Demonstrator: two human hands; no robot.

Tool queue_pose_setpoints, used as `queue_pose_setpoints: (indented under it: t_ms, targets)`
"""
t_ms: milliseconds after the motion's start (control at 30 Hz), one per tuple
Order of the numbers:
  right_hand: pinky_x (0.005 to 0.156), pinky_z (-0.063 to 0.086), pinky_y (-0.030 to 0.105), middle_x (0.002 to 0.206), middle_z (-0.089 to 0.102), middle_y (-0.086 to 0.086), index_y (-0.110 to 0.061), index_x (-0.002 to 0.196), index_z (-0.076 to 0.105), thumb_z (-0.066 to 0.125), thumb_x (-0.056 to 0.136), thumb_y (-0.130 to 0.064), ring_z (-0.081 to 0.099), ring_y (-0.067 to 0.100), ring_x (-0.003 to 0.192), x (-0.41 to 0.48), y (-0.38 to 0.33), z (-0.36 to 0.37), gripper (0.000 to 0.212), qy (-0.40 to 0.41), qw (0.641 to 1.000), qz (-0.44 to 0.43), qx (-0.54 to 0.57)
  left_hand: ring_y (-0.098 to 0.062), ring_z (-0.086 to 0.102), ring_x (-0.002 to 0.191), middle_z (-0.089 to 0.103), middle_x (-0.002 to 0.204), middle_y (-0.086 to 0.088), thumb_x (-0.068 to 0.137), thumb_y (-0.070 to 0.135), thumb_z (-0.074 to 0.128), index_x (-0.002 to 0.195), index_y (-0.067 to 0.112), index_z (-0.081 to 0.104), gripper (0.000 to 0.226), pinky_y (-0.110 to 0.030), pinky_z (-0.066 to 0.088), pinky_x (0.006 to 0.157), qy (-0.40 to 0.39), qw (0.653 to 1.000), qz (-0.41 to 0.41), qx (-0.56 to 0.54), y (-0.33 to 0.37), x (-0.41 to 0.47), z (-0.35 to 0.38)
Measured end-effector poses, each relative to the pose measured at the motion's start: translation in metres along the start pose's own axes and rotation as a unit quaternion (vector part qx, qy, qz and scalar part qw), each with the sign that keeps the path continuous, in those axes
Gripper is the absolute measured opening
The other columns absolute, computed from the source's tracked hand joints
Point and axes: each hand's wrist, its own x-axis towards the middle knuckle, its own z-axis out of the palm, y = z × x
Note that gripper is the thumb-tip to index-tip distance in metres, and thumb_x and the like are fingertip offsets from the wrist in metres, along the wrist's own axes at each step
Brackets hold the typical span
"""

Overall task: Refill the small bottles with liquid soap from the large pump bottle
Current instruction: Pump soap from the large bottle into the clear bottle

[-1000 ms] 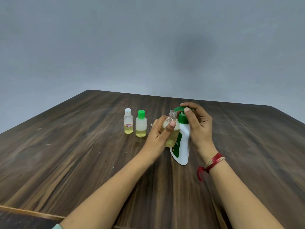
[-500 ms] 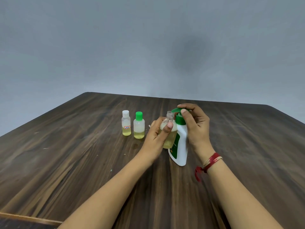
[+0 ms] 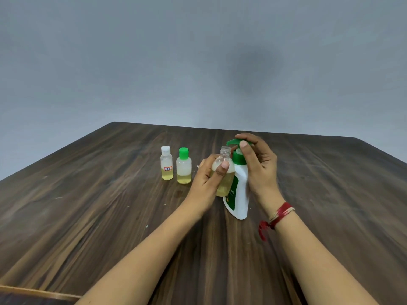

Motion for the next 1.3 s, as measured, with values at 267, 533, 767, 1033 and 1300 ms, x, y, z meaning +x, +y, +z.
queue_pose_setpoints:
  t_ms: [267, 533, 767, 1033, 1300]
  targets:
    - [0.072, 0.051, 0.022, 0.091, 0.068, 0.010, -0.014, 0.095, 0.066, 0.053, 0.089, -0.010, 0.065, 0.014, 0.081, 0.0006, 0.0012, 0.0005, 0.015, 0.004, 1.000, 0.002, -0.005, -0.038, 0.052, 0.111, 0.062, 0.100, 0.000, 0.072, 0.082, 0.050, 0.092, 0.044, 0.062, 0.044, -0.048, 0.045, 0.094, -0.001, 1.000, -0.001, 0.000, 0.0001, 0.0005, -0.0002]
    - [0.074, 0.053, 0.023, 0.097, 0.069, 0.009, -0.018, 0.100, 0.067, 0.055, 0.092, -0.015, 0.066, 0.016, 0.086, -0.0005, 0.0017, 0.0004, 0.014, 0.006, 1.000, 0.000, 0.003, -0.021, 0.054, 0.099, 0.063, 0.095, 0.005, 0.075, 0.077, 0.052, 0.091, 0.040, 0.062, 0.042, -0.037, 0.045, 0.086, 0.000, 1.000, 0.000, -0.003, 0.0006, 0.0004, 0.0000]
    - [0.075, 0.053, 0.023, 0.100, 0.069, 0.009, -0.019, 0.101, 0.066, 0.055, 0.092, -0.017, 0.067, 0.017, 0.089, -0.0008, 0.0009, 0.0005, 0.015, 0.004, 1.000, -0.002, -0.005, -0.024, 0.055, 0.102, 0.063, 0.096, 0.005, 0.071, 0.081, 0.051, 0.090, 0.045, 0.062, 0.042, -0.031, 0.046, 0.086, 0.000, 1.000, -0.002, -0.001, 0.0009, -0.0002, -0.0003]
    - [0.077, 0.053, 0.023, 0.101, 0.068, 0.011, -0.018, 0.102, 0.065, 0.054, 0.092, -0.015, 0.066, 0.018, 0.090, -0.0011, 0.0018, 0.0005, 0.015, -0.003, 1.000, -0.005, -0.007, -0.032, 0.052, 0.105, 0.061, 0.096, 0.002, 0.073, 0.080, 0.051, 0.090, 0.042, 0.061, 0.044, -0.038, 0.044, 0.088, 0.004, 1.000, 0.001, -0.002, -0.0005, 0.0016, 0.0001]
    - [0.071, 0.052, 0.024, 0.085, 0.070, -0.005, -0.019, 0.092, 0.065, 0.057, 0.086, -0.023, 0.066, 0.015, 0.080, 0.0013, 0.0035, 0.0002, 0.011, -0.005, 1.000, -0.005, -0.007, -0.031, 0.054, 0.107, 0.062, 0.101, -0.005, 0.072, 0.081, 0.051, 0.093, 0.043, 0.061, 0.045, -0.042, 0.047, 0.089, -0.002, 1.000, -0.008, -0.002, -0.0022, 0.0011, -0.0004]
